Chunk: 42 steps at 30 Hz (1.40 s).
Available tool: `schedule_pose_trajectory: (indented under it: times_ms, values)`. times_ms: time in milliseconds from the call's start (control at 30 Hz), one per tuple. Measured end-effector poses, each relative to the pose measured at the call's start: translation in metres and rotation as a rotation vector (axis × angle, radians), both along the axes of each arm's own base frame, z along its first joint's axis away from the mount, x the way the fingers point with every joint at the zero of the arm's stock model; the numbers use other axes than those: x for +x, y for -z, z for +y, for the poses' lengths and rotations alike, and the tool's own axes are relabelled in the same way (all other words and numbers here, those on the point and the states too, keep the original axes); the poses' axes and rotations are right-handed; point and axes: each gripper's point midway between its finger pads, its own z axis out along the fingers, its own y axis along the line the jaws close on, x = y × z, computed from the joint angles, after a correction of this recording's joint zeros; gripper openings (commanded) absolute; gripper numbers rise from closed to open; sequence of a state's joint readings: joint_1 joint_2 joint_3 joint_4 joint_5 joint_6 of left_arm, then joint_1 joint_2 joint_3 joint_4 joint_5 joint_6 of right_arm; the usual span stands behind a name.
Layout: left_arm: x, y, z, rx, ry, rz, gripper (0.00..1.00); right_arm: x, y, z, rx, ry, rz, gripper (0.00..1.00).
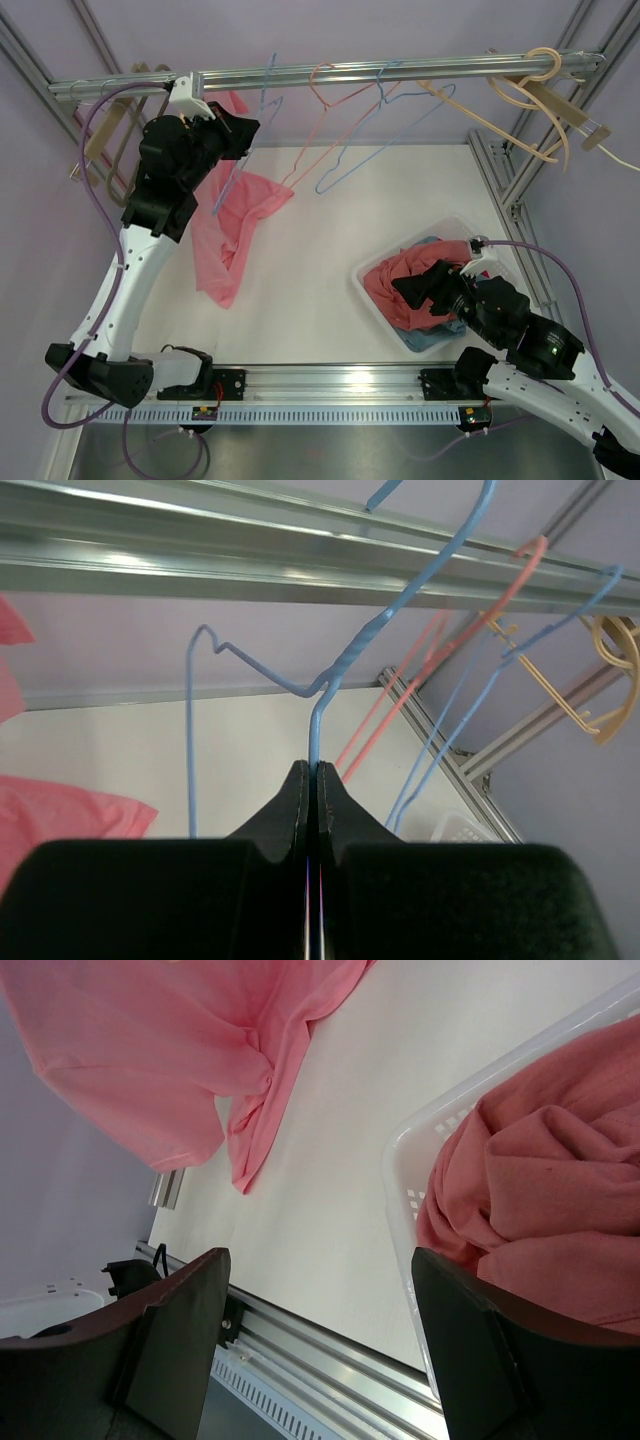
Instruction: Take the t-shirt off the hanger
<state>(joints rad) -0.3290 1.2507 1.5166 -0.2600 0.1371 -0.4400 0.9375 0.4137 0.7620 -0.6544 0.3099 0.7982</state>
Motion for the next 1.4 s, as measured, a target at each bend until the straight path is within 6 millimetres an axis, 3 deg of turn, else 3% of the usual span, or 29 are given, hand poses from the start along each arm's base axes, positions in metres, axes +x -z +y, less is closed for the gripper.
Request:
schedule_pose_trajectory:
  times_ms: [100, 300, 500, 567, 600, 700, 767, 967, 1267, 1400]
  values:
    - [0.009, 0.003, 0.006, -0.013, -0.021, 0.007, 0.00, -0.001, 0.000, 0.001, 0.003, -0.008, 0.001, 0.82]
    - [0.010, 0.031, 0.005, -0.014, -0.017, 0.050, 0.01, -0.001, 0.003, 0.002, -0.003, -0.011, 0.005, 0.82]
    - [0.003, 0.026, 0.007, -0.030, -0.015, 0.021, 0.08, 0.002, 0.002, 0.007, 0.000, -0.016, 0.003, 0.82]
    - [-0.002, 0.022, 0.007, -0.037, -0.004, 0.012, 0.18, 0.003, 0.002, 0.009, 0.002, -0.017, 0.002, 0.82]
    - [-0.005, 0.021, 0.006, -0.038, 0.004, 0.011, 0.34, 0.003, 0.002, 0.009, 0.002, -0.017, 0.002, 0.82]
    - [-0.014, 0.022, 0.007, -0.039, 0.018, 0.017, 0.61, 0.004, 0.002, 0.010, 0.000, -0.018, 0.004, 0.82]
    - [-0.017, 0.021, 0.008, -0.036, 0.018, 0.014, 0.67, 0.004, 0.002, 0.011, -0.002, -0.021, 0.004, 0.82]
    - [-0.028, 0.017, 0.019, 0.008, -0.021, 0.029, 0.68, 0.004, 0.000, 0.015, -0.001, -0.037, -0.008, 0.82]
    - [-0.045, -0.037, 0.077, 0.064, -0.270, -0.023, 0.62, 0.005, 0.001, 0.024, 0.006, -0.070, -0.028, 0.82]
    - [-0.042, -0.026, 0.103, 0.094, -0.379, 0.025, 0.61, 0.005, 0.002, 0.026, 0.011, -0.081, -0.038, 0.82]
